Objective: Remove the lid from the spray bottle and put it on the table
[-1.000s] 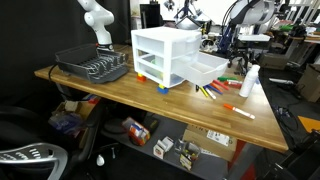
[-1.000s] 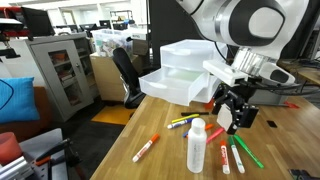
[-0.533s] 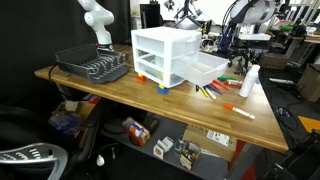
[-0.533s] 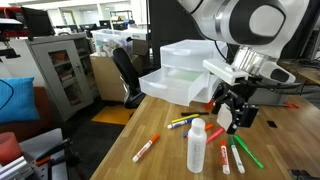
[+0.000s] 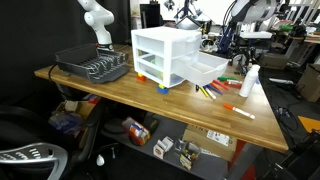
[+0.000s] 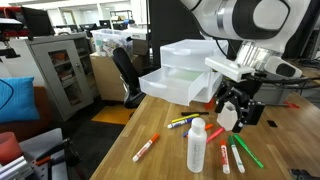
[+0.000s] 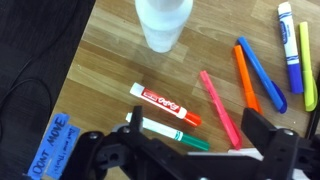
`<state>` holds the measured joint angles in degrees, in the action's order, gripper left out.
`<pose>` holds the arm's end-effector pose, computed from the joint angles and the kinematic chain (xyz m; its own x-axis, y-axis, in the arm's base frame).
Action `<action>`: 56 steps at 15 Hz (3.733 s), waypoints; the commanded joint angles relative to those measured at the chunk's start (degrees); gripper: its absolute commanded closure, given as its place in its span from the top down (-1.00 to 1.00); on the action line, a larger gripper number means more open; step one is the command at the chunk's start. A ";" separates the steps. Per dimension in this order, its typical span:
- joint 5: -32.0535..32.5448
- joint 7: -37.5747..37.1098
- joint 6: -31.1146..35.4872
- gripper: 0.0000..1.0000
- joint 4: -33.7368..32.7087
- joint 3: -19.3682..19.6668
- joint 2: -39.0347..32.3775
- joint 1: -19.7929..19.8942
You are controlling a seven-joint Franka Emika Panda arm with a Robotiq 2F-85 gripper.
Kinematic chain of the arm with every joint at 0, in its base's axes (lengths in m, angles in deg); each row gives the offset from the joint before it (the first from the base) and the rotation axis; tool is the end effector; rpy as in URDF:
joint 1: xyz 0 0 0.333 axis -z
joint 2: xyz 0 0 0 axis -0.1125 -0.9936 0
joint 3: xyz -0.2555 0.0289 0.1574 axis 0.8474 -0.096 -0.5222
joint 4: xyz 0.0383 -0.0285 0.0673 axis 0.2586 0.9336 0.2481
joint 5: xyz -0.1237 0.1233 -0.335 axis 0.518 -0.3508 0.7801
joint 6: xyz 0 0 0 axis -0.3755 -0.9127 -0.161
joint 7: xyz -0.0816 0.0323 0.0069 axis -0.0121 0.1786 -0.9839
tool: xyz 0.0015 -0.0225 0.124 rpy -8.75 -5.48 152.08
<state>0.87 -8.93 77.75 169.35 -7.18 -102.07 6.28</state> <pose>0.6239 -0.2294 0.2007 0.8600 -0.4405 -0.2575 -0.4507 -0.8924 0.0215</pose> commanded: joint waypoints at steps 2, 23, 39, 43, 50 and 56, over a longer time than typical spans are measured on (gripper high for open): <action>0.72 0.76 0.32 1.00 4.52 -0.42 4.28 1.13; -2.21 -1.88 3.00 1.00 24.61 0.38 17.08 1.15; -1.72 -4.15 4.56 1.00 27.06 0.73 19.86 0.78; -1.85 -4.15 4.73 1.00 27.96 0.69 20.65 0.71; -2.26 -4.07 5.45 0.98 28.38 0.57 20.47 0.69; -2.10 -4.14 5.83 0.34 28.88 0.63 20.53 0.61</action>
<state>-0.89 -12.38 81.82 196.77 -6.76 -82.39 7.22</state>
